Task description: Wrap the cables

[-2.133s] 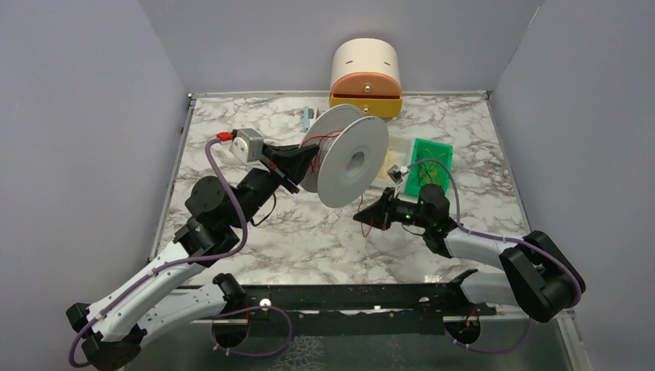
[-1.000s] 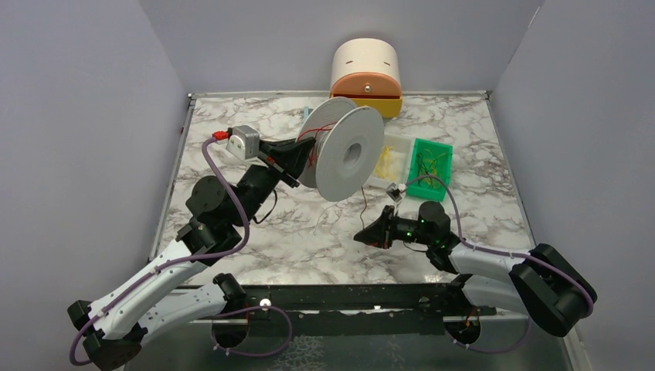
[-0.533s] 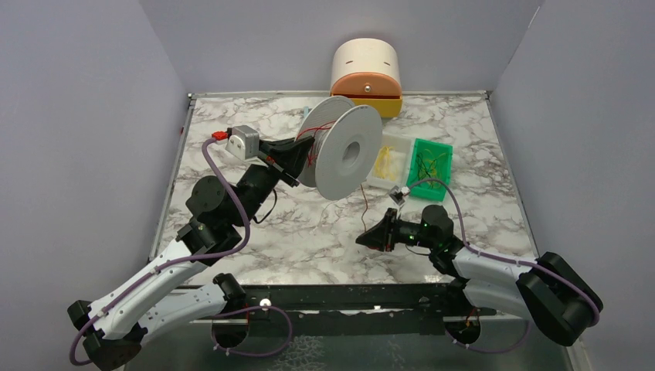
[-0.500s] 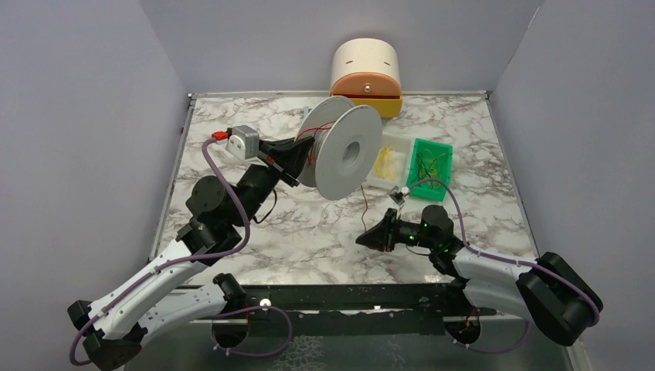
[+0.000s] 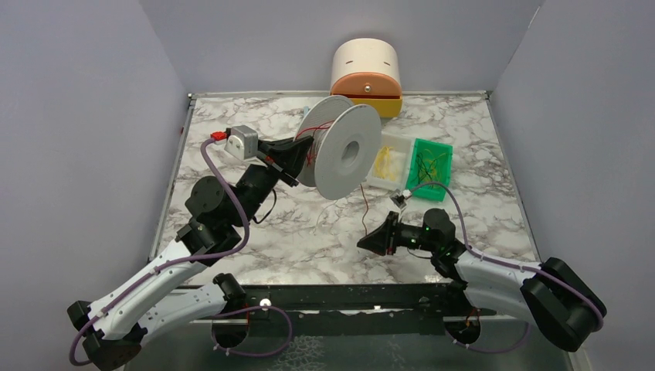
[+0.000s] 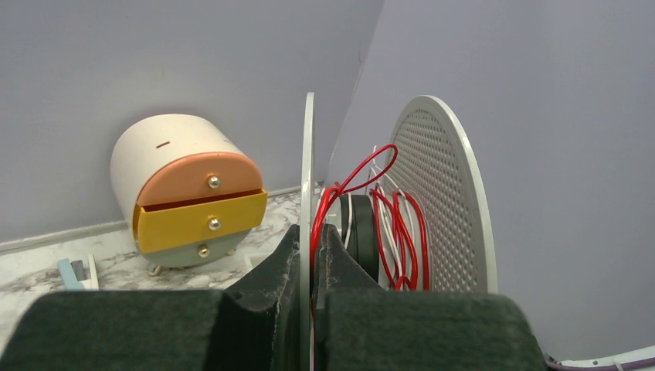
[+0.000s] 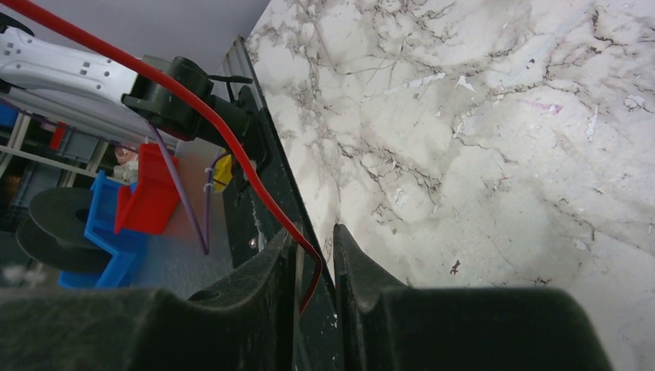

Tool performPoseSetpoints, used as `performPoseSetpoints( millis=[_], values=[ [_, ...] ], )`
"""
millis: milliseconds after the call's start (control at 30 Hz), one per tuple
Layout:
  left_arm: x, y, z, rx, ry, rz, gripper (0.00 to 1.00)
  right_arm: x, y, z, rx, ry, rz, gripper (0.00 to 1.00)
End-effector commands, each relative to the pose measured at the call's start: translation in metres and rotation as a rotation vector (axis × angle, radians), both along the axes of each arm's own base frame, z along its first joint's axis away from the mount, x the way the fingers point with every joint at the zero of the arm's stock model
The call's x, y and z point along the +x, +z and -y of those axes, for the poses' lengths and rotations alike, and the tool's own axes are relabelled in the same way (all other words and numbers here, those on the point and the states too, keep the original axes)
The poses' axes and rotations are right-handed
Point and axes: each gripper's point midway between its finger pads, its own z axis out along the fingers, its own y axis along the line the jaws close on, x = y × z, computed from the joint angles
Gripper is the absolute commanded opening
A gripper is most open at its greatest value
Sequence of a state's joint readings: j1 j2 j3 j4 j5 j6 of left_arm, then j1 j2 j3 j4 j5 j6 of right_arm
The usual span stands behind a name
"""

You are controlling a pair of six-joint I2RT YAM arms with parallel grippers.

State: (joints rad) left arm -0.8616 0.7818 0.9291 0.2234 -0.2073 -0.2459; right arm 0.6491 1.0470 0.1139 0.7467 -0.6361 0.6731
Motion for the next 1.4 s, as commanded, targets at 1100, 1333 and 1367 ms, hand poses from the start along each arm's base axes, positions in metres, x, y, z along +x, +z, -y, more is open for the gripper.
performPoseSetpoints(
  millis=[1100, 1333, 1367],
  values=[
    [-0.019, 0.040, -0.017, -0.056, -0.013, 0.063, 0.00, 0.052, 0.054, 0.018, -0.089, -0.232, 0.343, 0.49],
    [-0.022, 0.035, -0.019, -0.016, -0.019, 0.060, 0.00, 0.088, 0.083, 0.028, -0.064, -0.427, 0.357, 0.54],
    [-0.023, 0.035, -0.018, -0.012, -0.027, 0.060, 0.00, 0.090, 0.087, 0.028, -0.050, -0.445, 0.353, 0.54]
  ],
)
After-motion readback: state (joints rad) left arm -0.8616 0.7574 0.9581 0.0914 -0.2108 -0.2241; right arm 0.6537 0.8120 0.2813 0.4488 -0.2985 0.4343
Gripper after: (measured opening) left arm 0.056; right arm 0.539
